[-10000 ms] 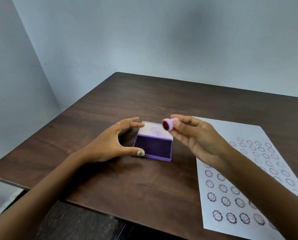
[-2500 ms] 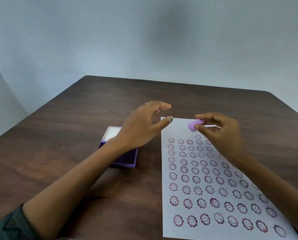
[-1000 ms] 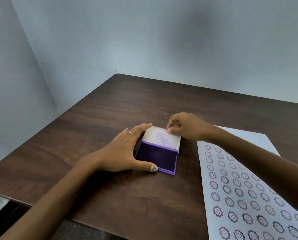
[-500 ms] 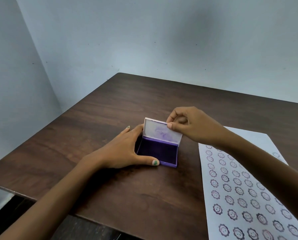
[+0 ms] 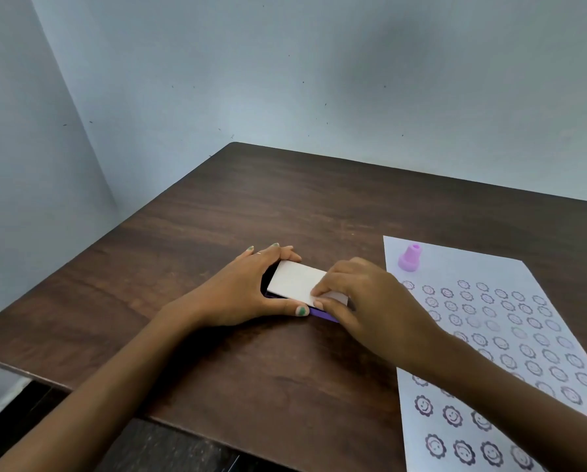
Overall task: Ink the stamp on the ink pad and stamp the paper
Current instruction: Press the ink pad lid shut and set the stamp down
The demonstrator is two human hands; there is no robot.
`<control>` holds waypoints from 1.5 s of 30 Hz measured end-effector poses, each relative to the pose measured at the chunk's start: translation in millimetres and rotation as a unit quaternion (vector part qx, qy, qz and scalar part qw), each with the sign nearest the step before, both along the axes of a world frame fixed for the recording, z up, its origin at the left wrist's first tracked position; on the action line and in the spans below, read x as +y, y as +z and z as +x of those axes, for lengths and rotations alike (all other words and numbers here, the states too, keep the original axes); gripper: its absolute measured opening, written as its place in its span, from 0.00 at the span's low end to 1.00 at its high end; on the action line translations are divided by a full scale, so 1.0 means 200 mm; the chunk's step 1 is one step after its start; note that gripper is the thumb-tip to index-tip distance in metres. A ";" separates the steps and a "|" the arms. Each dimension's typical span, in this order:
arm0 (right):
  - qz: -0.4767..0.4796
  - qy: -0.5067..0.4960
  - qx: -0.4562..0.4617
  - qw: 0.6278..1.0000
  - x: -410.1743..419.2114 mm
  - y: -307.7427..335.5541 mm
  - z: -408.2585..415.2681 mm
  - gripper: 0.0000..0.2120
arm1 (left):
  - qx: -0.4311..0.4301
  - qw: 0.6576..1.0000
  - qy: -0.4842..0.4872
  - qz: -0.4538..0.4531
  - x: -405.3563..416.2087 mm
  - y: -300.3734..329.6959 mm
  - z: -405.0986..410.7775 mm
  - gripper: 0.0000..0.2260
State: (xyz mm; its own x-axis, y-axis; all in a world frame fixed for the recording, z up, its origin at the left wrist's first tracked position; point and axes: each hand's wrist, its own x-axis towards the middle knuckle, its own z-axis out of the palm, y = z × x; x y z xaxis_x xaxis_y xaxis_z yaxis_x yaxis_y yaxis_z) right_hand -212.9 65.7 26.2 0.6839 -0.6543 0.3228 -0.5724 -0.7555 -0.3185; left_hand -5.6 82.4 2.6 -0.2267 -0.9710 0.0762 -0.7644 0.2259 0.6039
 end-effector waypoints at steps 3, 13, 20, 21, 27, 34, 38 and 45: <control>-0.001 -0.002 -0.001 1.000 0.01 0.00 0.00 0.09 | 0.000 1.000 -0.001 -0.004 0.00 0.00 0.00 0.35; -0.050 0.005 0.020 0.999 0.02 -0.02 0.00 0.05 | -0.068 0.987 -0.051 -0.136 0.04 -0.01 -0.10 0.27; -0.071 -0.019 0.007 0.997 -0.09 -0.06 -0.01 0.02 | -0.189 0.975 -0.060 -0.100 -0.06 -0.04 -0.16 0.24; -0.074 -0.027 0.011 0.997 -0.11 -0.06 -0.01 0.03 | -0.195 0.974 -0.060 -0.094 -0.09 -0.03 -0.16 0.23; -0.100 -0.092 0.010 0.991 -0.21 0.02 -0.09 0.09 | -0.200 0.976 -0.051 -0.068 -0.30 -0.01 -0.16 0.23; -0.033 -0.227 -0.021 0.973 -0.33 0.05 -0.34 0.13 | -0.125 0.988 -0.063 -0.061 -0.44 -0.02 -0.11 0.22; 0.024 -0.219 -0.055 0.974 -0.34 -0.01 -0.36 0.12 | -0.090 0.991 -0.072 -0.069 -0.45 -0.03 -0.09 0.23; 0.035 -0.206 -0.109 0.972 -0.38 0.01 -0.28 0.11 | -0.066 0.993 -0.066 -0.074 -0.44 -0.05 -0.09 0.23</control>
